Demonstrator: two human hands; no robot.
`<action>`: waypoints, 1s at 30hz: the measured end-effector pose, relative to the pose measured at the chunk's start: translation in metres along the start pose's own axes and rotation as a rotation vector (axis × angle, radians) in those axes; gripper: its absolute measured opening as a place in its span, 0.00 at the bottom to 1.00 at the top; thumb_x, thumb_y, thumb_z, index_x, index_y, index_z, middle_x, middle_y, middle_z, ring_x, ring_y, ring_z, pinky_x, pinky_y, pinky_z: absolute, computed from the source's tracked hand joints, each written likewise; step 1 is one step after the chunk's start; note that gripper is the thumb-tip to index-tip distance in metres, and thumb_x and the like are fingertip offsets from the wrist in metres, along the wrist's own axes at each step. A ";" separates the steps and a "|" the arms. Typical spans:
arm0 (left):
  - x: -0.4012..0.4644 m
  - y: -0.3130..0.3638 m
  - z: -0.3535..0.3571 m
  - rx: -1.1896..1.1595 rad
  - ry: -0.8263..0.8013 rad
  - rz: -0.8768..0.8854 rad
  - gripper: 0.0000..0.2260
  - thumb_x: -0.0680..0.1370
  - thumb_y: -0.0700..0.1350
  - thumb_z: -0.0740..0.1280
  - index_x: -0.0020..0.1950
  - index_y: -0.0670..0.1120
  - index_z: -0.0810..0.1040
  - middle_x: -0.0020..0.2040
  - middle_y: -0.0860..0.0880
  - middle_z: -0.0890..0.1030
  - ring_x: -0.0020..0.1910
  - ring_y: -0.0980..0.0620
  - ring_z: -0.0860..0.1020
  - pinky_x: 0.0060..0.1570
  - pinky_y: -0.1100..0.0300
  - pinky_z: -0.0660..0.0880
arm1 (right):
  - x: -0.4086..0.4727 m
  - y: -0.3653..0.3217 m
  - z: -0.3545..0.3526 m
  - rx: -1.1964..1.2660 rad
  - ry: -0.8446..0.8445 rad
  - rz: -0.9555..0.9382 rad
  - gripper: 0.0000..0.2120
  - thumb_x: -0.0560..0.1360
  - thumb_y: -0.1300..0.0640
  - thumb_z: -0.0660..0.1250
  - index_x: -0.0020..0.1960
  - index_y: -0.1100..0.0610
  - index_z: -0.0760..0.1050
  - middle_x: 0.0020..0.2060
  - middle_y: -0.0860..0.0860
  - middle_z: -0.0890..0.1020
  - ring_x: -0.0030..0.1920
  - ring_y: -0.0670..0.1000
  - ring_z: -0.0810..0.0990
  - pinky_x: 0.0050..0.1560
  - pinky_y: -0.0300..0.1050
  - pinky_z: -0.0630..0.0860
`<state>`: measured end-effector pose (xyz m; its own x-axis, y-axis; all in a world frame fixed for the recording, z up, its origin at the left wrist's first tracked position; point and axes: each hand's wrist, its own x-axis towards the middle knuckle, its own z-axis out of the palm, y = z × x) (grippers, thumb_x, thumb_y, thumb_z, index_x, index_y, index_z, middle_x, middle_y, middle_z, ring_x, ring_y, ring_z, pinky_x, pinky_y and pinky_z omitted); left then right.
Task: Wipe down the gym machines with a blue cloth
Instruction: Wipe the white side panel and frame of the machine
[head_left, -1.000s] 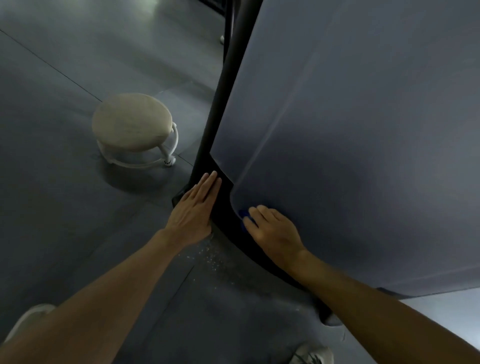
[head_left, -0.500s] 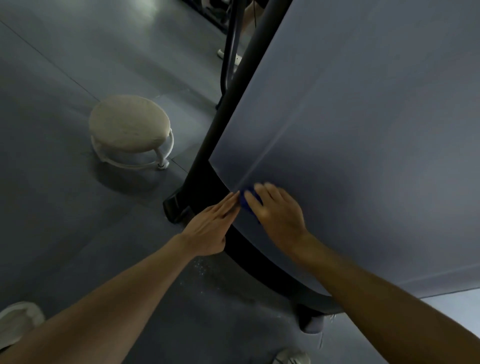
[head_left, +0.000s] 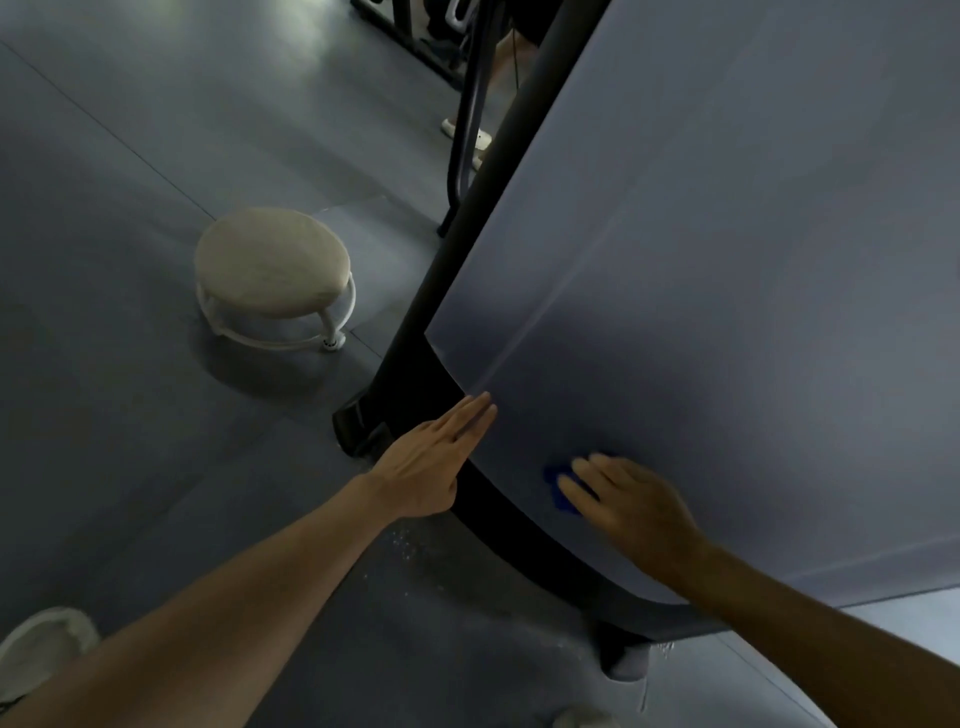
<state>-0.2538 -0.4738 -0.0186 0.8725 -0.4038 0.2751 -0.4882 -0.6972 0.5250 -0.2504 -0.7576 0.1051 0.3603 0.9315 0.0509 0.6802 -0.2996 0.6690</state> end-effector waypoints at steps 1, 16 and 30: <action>0.000 0.002 0.001 0.001 0.004 0.011 0.44 0.77 0.38 0.63 0.85 0.47 0.37 0.84 0.51 0.34 0.83 0.54 0.38 0.80 0.58 0.54 | 0.025 0.002 0.005 -0.010 0.054 0.032 0.15 0.74 0.65 0.64 0.58 0.59 0.83 0.55 0.58 0.84 0.55 0.59 0.77 0.54 0.51 0.79; 0.033 0.036 -0.037 0.162 0.103 0.153 0.44 0.77 0.39 0.64 0.85 0.47 0.40 0.84 0.50 0.34 0.84 0.49 0.37 0.82 0.53 0.53 | -0.036 0.044 -0.028 -0.052 0.031 -0.012 0.22 0.71 0.65 0.73 0.64 0.60 0.77 0.60 0.60 0.79 0.60 0.61 0.74 0.59 0.55 0.77; 0.056 0.086 -0.088 0.330 0.136 0.145 0.42 0.77 0.36 0.67 0.86 0.51 0.48 0.86 0.48 0.46 0.85 0.47 0.45 0.78 0.50 0.61 | -0.035 0.063 -0.068 -0.091 0.223 0.271 0.25 0.68 0.63 0.71 0.65 0.61 0.78 0.61 0.60 0.75 0.61 0.62 0.72 0.56 0.58 0.79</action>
<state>-0.2449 -0.5048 0.1131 0.7775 -0.4456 0.4438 -0.5679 -0.8007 0.1909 -0.2634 -0.7949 0.1958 0.3647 0.8459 0.3892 0.5159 -0.5316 0.6718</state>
